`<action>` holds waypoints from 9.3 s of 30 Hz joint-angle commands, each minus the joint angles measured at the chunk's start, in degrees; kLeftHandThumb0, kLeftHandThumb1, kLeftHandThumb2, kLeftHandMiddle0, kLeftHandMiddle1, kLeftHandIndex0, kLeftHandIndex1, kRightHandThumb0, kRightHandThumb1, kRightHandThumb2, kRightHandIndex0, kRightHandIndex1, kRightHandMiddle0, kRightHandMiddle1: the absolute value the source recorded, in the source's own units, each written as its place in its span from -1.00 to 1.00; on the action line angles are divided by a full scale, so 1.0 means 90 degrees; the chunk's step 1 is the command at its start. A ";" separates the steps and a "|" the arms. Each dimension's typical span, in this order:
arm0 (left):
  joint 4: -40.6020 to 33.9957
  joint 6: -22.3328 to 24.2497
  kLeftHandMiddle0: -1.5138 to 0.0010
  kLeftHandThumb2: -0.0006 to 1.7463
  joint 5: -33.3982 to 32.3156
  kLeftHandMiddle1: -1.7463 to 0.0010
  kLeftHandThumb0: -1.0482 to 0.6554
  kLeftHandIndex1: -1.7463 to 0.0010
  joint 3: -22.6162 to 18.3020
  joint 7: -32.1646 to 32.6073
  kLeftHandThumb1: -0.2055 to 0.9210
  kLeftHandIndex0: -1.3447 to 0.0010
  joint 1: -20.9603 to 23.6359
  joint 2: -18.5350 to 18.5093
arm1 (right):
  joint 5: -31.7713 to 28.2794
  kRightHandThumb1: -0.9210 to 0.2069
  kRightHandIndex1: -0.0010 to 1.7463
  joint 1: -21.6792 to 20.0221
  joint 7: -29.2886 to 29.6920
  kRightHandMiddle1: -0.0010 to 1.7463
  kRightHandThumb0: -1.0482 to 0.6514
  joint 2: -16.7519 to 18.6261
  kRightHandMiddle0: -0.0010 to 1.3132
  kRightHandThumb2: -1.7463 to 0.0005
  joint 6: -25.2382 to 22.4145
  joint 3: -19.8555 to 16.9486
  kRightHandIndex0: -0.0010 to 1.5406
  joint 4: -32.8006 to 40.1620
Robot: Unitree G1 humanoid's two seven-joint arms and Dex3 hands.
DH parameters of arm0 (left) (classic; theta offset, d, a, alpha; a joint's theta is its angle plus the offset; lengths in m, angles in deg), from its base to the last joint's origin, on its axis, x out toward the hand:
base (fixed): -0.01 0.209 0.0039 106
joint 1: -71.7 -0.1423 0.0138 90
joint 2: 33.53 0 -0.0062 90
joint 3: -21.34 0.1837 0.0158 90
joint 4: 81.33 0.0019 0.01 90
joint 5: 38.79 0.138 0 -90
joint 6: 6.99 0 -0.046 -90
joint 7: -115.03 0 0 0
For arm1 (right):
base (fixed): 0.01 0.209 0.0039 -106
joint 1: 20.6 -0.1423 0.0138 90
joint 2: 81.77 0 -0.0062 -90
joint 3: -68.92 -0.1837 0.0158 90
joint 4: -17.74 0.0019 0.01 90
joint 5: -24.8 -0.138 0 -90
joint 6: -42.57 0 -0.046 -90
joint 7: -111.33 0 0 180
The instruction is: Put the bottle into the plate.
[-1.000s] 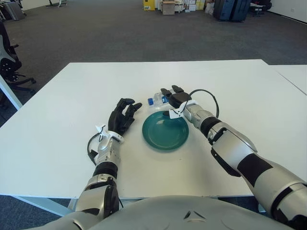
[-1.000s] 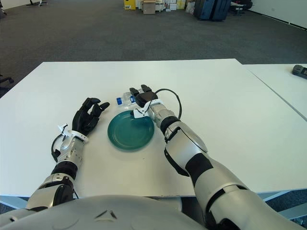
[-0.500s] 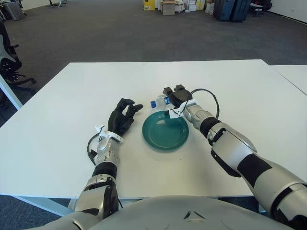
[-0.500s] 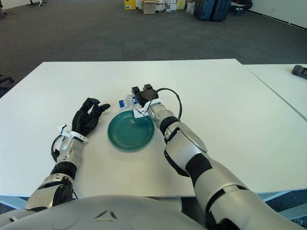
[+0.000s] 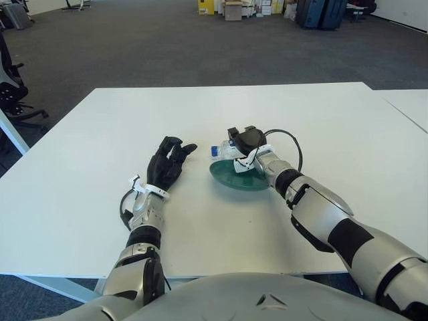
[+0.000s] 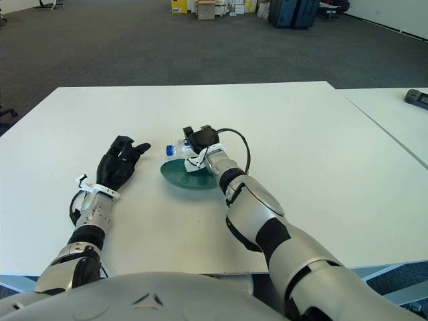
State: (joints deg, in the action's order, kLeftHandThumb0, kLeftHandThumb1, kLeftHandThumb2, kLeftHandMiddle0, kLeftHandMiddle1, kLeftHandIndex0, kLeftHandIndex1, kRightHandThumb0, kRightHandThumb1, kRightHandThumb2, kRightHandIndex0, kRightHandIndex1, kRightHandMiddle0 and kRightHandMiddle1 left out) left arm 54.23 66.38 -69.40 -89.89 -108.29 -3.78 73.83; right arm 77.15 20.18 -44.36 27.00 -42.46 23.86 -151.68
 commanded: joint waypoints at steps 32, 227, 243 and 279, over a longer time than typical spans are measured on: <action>0.0052 0.0671 0.27 -0.36 -0.0286 -0.62 -0.20 -1.00 -0.0257 -0.0336 0.94 0.67 -0.0064 -0.0095 | -0.0162 0.18 1.00 -0.0158 -0.0204 1.00 0.23 -0.0274 -0.35 -0.61 0.0047 -0.0208 -0.14 -0.0086; 0.1865 -0.0277 0.30 -0.41 0.0471 -0.51 -0.19 -1.00 -0.0285 0.0280 1.00 0.70 0.0983 -0.0377 | -0.1008 0.30 1.00 0.3259 -0.2930 0.97 0.23 -0.2625 -0.26 -0.68 0.1927 -0.1787 -0.07 0.7289; 0.1746 -0.0338 0.32 -0.38 0.0500 -0.54 -0.19 -1.00 -0.0263 0.0409 0.97 0.68 0.0928 -0.0349 | -0.0929 -0.99 -0.97 0.2868 -0.2791 -0.80 -0.99 -0.3196 -1.00 0.26 0.3472 -0.1661 -0.99 0.6629; 0.1845 -0.0240 0.30 -0.41 0.0470 -0.56 -0.19 -1.00 -0.0357 0.0069 1.00 0.70 0.0952 -0.0450 | -0.3943 -1.00 -0.99 0.2488 -0.1654 -0.97 -1.00 -0.2465 -0.94 0.14 0.4278 -0.4318 -0.99 0.4227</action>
State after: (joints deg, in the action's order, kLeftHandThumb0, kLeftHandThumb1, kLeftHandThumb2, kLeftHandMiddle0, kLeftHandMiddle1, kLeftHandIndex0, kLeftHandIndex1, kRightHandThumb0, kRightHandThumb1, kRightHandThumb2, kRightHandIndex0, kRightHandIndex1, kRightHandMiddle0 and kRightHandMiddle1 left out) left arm 69.99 63.98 -65.40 -93.00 -108.22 4.96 70.03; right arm 46.01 46.26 -60.79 0.98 -5.53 -12.53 -105.66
